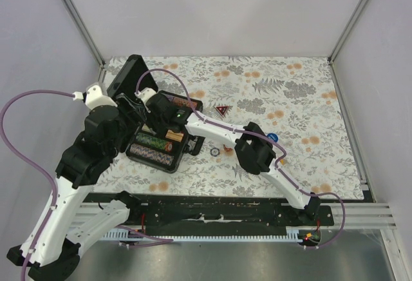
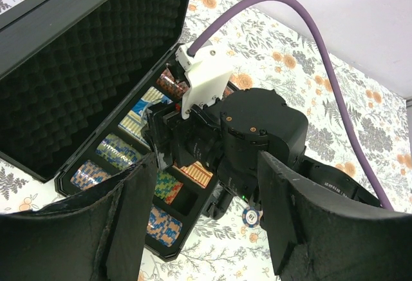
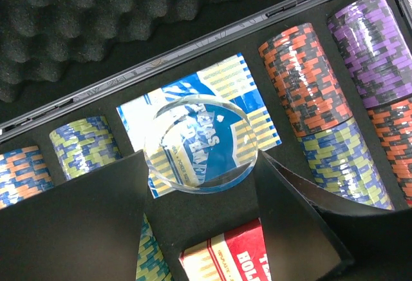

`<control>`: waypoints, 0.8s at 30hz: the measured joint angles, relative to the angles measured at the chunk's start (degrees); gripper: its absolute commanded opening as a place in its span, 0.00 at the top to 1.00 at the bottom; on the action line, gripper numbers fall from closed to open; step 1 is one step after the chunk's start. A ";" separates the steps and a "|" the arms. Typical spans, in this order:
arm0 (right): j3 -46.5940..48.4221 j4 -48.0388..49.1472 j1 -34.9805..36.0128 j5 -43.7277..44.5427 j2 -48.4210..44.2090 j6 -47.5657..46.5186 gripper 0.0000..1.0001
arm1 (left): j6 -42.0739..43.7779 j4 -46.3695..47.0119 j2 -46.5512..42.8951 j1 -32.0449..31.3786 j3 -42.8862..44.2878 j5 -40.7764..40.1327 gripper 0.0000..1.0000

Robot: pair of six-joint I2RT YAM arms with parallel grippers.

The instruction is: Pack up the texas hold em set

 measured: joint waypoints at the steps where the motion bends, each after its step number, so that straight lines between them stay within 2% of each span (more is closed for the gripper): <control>1: 0.33 0.09 0.00 0.00 0.31 -0.13 0.33 | 0.00 0.02 0.09 0.00 0.00 0.00 0.30; 6: 1.79 0.81 0.00 -0.07 1.86 -0.20 0.31 | 0.00 0.00 0.28 0.00 0.00 -0.07 0.30; 16: 3.48 1.70 0.07 0.31 3.41 -0.15 0.14 | 0.02 -0.02 0.63 0.00 0.00 -0.09 0.30; 24: 4.92 0.59 0.09 1.64 2.49 -0.04 0.08 | 0.09 0.09 1.49 0.00 0.90 -0.02 0.28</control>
